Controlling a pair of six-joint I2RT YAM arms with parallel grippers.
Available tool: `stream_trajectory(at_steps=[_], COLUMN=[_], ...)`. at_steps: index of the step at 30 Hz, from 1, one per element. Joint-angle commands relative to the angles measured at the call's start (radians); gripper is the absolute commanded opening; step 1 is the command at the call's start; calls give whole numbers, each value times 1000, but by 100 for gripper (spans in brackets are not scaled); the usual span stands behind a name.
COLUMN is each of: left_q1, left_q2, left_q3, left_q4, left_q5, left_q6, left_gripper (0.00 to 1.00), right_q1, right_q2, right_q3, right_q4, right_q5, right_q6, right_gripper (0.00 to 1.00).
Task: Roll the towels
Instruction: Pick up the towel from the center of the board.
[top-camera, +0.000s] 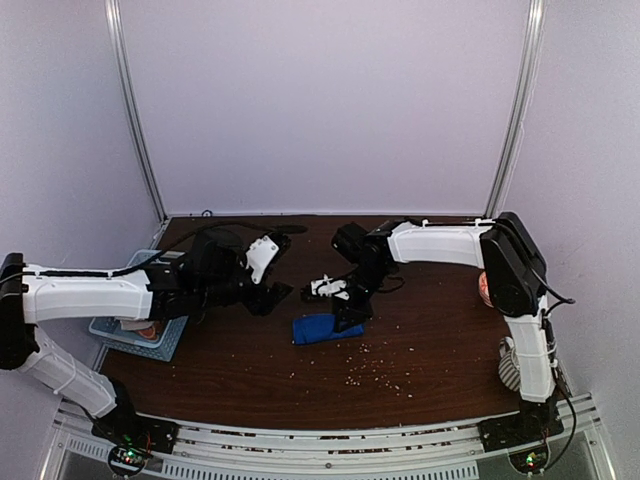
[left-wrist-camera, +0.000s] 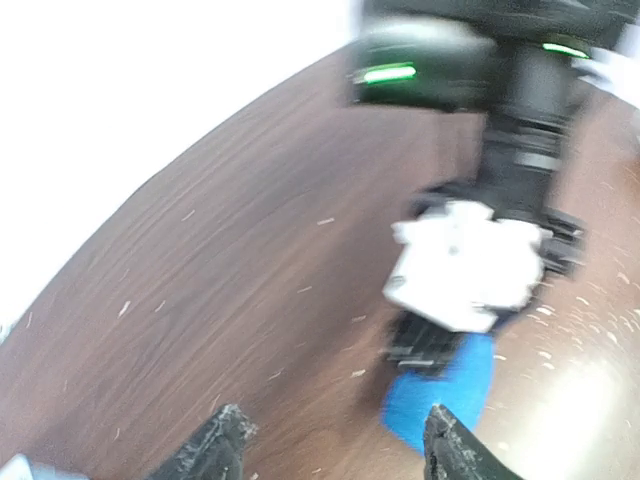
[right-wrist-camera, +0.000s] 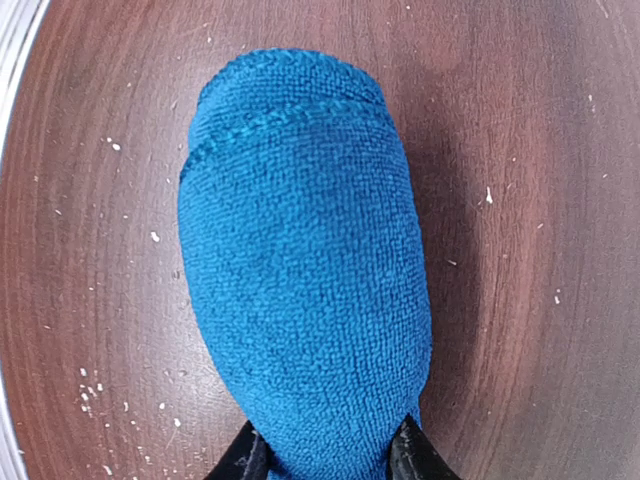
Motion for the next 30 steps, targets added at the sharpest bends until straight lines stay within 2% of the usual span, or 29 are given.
stream_trajectory(at_steps=[1,3,7,11,17,19,30], left_q1=[-132,-201,-246,-296,-308,-310,-314], left_q2=[-8,21,161,253,392,424,557], left_q3=[32,35,131,165,242,252,292], left_q4=[90,44,-109,-112,-159,-163,-91], left_q5=[141,124,115,37,-56,-95,-250], left_q6=[221,301,359,412,438,446,521], left_gripper=[62,64,62,64,66,71,73], right_q1=[0,-1,-3,-4,-19,-28,-52], right_q2=[152,166,189,211,257,270,290], right_q3=[14,34,56,75,109,117,127], right_q4=[-249,-265,-298,-347,-398,-411,-435], right_q5=[0,-6,-41,-65,-100,-111,-152], right_q6=[23,24,23,12,26,30,28], right_gripper=[31,31,31,31,30,30,30])
